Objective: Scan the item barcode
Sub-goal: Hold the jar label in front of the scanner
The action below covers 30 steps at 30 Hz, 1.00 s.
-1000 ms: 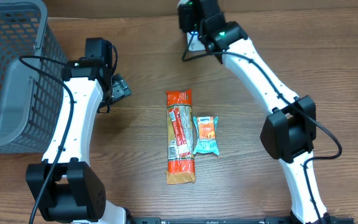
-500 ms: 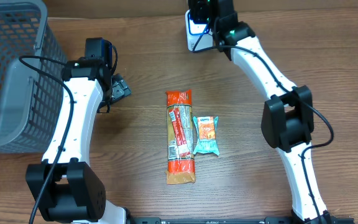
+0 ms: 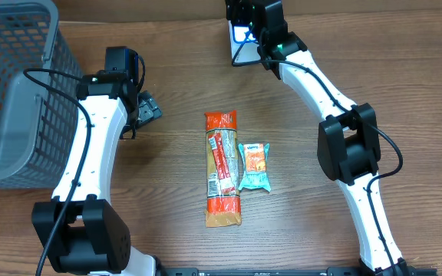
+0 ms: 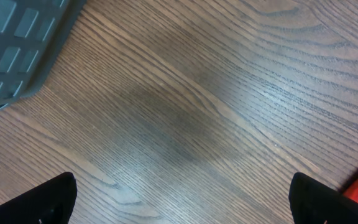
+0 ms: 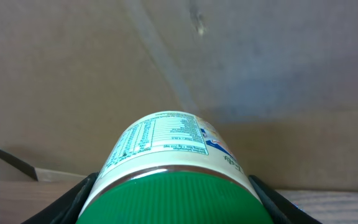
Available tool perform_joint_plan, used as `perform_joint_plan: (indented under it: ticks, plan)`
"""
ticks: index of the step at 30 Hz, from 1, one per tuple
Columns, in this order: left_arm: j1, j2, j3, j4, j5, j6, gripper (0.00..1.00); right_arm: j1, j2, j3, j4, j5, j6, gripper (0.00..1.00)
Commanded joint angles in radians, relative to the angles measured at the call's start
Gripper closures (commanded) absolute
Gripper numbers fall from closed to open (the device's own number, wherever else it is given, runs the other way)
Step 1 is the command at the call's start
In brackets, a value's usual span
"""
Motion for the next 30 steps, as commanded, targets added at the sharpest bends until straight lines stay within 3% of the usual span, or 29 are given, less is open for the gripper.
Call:
perform_joint_plan:
  ticks: [1,30]
  plan:
    - [-0.005,-0.019,0.015,0.001,-0.014,0.011,0.00,0.000,-0.005,0.014,0.029,0.018,0.011,0.85]
    - [-0.005,-0.019,0.015,0.001,-0.014,0.011,0.00,-0.041,0.124,0.014,0.038,0.015,0.009,0.85]
